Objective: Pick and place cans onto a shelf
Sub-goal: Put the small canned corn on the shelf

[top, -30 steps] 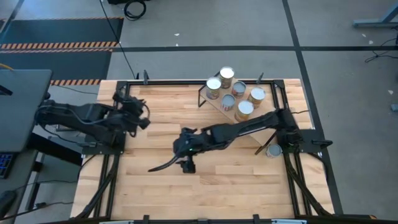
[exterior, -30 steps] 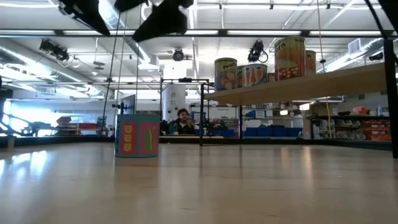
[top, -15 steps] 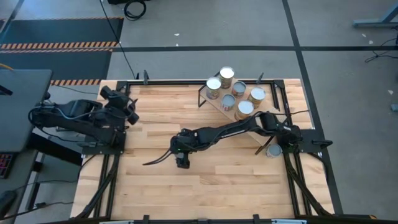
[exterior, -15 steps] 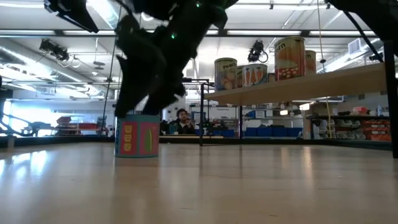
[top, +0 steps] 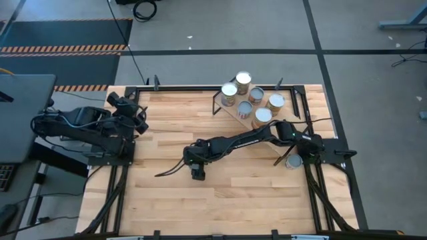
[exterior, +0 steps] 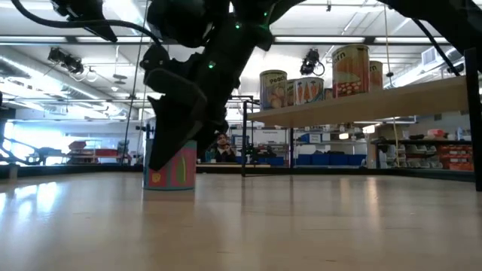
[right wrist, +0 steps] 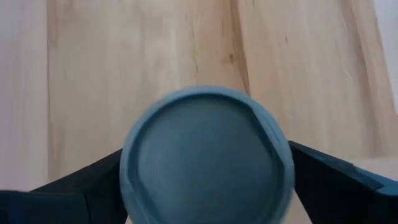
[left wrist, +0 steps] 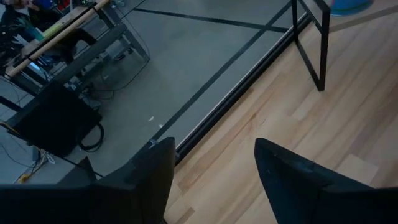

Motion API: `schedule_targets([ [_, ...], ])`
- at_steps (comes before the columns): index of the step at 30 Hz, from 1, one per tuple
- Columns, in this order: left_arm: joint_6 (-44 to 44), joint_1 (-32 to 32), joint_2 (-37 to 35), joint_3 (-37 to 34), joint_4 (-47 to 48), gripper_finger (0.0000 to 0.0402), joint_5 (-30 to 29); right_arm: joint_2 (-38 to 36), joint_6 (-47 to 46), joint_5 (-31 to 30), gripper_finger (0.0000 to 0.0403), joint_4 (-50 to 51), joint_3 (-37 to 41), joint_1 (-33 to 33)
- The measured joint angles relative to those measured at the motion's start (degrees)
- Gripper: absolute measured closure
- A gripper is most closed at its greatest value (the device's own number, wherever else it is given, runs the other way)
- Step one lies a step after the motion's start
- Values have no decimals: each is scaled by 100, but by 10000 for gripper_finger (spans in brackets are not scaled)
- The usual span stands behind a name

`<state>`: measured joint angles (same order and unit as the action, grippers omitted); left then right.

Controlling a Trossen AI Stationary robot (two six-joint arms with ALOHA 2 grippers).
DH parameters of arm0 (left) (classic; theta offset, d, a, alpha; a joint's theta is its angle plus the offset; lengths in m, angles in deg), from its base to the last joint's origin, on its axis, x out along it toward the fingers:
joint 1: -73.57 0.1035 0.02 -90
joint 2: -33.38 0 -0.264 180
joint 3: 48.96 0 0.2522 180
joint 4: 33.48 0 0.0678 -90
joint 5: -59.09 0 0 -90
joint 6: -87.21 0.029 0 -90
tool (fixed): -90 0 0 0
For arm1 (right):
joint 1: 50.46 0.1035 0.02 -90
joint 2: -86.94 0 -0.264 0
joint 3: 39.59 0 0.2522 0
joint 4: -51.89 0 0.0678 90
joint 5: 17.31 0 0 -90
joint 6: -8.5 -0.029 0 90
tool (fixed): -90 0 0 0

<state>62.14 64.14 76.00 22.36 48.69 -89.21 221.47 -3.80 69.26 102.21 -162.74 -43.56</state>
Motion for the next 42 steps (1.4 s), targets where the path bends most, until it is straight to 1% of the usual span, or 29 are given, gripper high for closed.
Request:
schedule_targets([
  [3, 46, 0, -3, 0, -8, 174, -5, 10, -25, 2, 42, -41, -2, 4],
  [7, -2, 0, -3, 0, -7, 174, -39, 4, -339, 10, 87, -40, -8, 7],
  [9, -104, -22, -16, 0, -7, 175, -37, -79, -547, 53, 108, 126, -49, 7],
  [11, -210, -69, -43, 0, -21, 175, 16, -251, -722, 159, 118, 196, -175, 7],
  [15, -503, -202, -119, 0, -136, 175, 273, -963, -1204, 265, 118, 571, -323, 74],
  [20, -806, -487, -182, 0, -568, 175, 702, -2097, -1550, -265, 109, 1310, -108, 341],
  [22, -897, -642, -187, 0, -835, 175, 1072, -2531, -1609, -432, 108, 1681, -15, 434],
  [24, -871, -835, -181, 0, -1072, 175, 1596, -2926, -1657, -524, 111, 2154, 127, 501],
  [26, -859, -1039, -156, 0, -1328, 175, 1891, -3304, -1796, -591, 114, 2622, 346, 563],
  [30, -877, -1379, -32, 0, -2007, 175, 1930, -4263, -2172, -732, 113, 3138, 1061, 795],
  [32, -875, -1490, 71, 0, -2369, 175, 1792, -4828, -2448, -863, 113, 3246, 1613, 957],
  [37, -983, -1587, 495, 0, -3130, 175, 1125, -6311, -3153, -955, 113, 3724, 3033, 1183],
  [39, -984, -1587, 694, 3, -3442, 175, 1019, -6841, -3241, -973, 112, 4005, 3429, 1189],
  [42, -1014, -1589, 1033, 2, -3753, 175, 1019, -7548, -3353, -1270, 112, 4463, 3813, 1116],
])
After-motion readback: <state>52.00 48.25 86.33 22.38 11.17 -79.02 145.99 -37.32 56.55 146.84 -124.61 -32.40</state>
